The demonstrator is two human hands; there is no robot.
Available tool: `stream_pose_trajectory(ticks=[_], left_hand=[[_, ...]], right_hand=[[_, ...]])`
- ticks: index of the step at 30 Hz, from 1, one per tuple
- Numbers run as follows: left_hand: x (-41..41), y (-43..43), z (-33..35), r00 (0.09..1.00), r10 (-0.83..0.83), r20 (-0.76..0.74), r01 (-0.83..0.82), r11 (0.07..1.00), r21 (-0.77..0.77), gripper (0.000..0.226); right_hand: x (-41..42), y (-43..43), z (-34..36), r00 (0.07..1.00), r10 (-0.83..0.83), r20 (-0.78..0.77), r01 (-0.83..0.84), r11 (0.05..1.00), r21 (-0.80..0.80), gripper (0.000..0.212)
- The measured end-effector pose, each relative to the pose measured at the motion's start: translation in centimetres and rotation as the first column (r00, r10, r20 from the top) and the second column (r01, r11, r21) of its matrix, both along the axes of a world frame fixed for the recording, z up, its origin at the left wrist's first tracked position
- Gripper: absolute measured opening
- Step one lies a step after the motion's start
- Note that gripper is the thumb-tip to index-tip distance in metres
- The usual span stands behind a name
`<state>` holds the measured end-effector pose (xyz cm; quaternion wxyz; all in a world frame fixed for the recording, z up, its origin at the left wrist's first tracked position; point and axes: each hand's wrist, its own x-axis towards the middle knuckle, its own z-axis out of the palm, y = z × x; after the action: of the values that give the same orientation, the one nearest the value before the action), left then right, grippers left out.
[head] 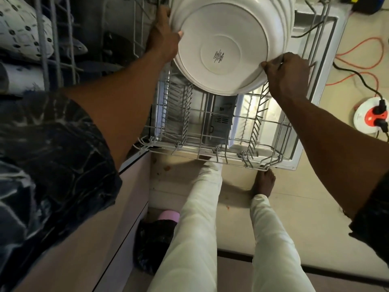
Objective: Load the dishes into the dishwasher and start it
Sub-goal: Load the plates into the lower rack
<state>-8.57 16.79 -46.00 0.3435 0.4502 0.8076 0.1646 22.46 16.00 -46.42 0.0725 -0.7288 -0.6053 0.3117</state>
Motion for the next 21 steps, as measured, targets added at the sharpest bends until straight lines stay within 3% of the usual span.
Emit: stream_pose_trajectory(ticks=[3,9,11,15,21], left_hand=[[0.6,0.9,0.6,0.998,-0.036,-0.048,0.033,0.997,-0.063,0.058],[1.0,0.3,0.9,0.996,-0.085,-0.034,0.076,0.978,-0.196,0.09],[1.1,-0.3,0.9,0.996,-0.075,-0.052,0.063,0.977,-0.202,0.092],[1.6,-2.3,1.0,0.992,-0.08,-0.101,0.057,0.976,-0.208,0.088],[4.3,-7.6,3.3,0.975,-0.131,-0.177,0.085,0.965,-0.247,0.075]], right_hand=[[0.3,0.3,0.2,0.996,0.086,0.016,-0.085,0.994,-0.069,0.037],[0.7,0.6,0.8,0.977,0.201,0.074,-0.19,0.973,-0.131,0.055],[0.8,0.7,0.8,0.964,0.249,0.091,-0.235,0.961,-0.144,0.068],[1.6,0.4,1.2,0.959,0.266,0.099,-0.248,0.955,-0.163,0.047],[2.2,-2.0,4.4,0.933,0.308,0.188,-0.286,0.949,-0.137,0.047]])
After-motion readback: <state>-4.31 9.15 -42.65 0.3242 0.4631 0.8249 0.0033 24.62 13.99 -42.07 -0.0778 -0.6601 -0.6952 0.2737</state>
